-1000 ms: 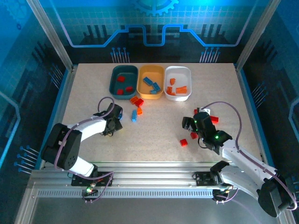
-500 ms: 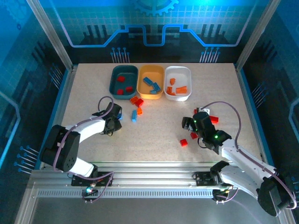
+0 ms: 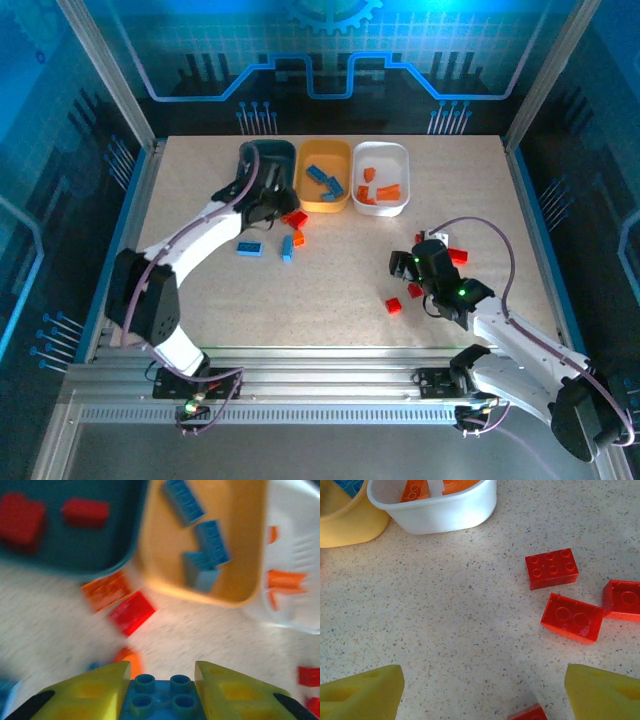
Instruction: Sort the legos into containers by color
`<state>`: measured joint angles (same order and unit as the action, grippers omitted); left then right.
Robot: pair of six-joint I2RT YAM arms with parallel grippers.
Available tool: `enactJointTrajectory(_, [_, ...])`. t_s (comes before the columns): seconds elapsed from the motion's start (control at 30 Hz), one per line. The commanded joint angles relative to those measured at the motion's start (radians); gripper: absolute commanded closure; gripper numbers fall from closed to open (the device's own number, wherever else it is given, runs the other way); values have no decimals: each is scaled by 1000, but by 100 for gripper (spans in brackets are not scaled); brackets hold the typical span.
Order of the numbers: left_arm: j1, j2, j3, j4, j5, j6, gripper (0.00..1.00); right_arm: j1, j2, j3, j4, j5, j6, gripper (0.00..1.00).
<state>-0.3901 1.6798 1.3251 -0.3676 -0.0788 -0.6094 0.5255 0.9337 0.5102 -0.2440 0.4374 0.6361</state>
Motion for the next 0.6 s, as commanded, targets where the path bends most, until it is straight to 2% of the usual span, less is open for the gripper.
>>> enactJointTrajectory(0.0, [-3,149,154,-2,71,62,67,14,-7,11,14,23,-7,15])
enactJointTrajectory(0.23, [-3,415,473,-44,107,71,63,14,-18,13,3,37,-10,15])
enactJointTrajectory(0.33, [-1,482,550,-62,107,69,59,13,-21,11,2,39,-12,15])
enactJointTrajectory(0.37, [-1,493,567,-66,108,70,56,13,-21,11,2,39,-13,14])
enactJointTrajectory(0.43, [-1,513,600,-74,104,77,41,13,-19,11,3,37,-15,14])
enactJointTrajectory(0.47, [-1,515,609,-76,105,82,38,14,-19,13,5,36,-15,14])
enactJointTrajectory(0.57, [-1,494,616,-69,120,86,21,13,-13,13,6,35,-16,14])
